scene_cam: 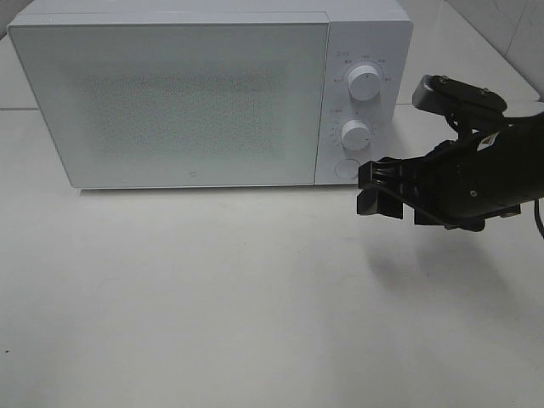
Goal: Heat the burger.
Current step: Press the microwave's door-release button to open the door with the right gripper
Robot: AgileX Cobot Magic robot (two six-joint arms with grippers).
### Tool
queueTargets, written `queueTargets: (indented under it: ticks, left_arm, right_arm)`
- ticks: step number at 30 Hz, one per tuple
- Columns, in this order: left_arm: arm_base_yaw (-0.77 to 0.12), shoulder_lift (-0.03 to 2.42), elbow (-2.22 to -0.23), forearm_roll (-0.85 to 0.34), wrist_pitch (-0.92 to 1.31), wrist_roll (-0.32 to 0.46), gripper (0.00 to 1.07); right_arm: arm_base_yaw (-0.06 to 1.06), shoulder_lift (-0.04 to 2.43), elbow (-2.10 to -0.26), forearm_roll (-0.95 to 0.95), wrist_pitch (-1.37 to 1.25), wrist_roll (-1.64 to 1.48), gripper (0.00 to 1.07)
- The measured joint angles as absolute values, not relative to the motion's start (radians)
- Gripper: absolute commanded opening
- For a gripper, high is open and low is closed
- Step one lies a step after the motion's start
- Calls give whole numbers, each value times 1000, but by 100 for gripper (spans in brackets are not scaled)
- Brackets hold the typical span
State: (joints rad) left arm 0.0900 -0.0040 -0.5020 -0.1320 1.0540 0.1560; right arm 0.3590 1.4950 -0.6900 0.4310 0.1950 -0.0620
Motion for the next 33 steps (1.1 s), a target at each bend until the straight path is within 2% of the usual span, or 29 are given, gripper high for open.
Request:
queueTargets:
  ticks: [9,24,33]
  left_arm:
    - [90,-4,-502,-132,1054,156,98]
    - [90,-4,-502,-132,1054,156,98]
    - [90,-4,-502,-132,1054,156,98]
  right_arm:
    - [346,1438,-822,214,570,-83,71]
    - [346,1121,-845,174,962,-83,71]
    - [346,897,-840,158,1049,-83,71]
